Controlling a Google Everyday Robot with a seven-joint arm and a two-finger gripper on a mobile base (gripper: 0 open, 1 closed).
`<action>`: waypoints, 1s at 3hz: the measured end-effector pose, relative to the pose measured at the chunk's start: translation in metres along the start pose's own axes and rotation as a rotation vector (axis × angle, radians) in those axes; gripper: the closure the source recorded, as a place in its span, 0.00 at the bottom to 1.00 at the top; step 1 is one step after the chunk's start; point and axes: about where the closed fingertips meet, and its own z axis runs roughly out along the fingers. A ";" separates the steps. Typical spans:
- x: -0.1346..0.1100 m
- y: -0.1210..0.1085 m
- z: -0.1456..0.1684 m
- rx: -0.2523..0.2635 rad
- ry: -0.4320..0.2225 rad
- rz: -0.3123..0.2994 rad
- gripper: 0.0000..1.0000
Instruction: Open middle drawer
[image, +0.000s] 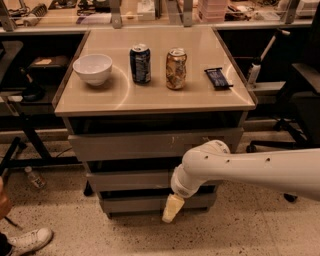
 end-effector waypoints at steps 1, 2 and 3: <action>-0.012 -0.039 0.034 0.056 -0.040 0.010 0.00; -0.012 -0.039 0.034 0.056 -0.040 0.010 0.00; -0.013 -0.045 0.045 0.078 -0.058 -0.002 0.00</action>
Offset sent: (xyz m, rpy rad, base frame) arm 0.0746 0.0163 -0.0388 0.0416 -0.0950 -0.0462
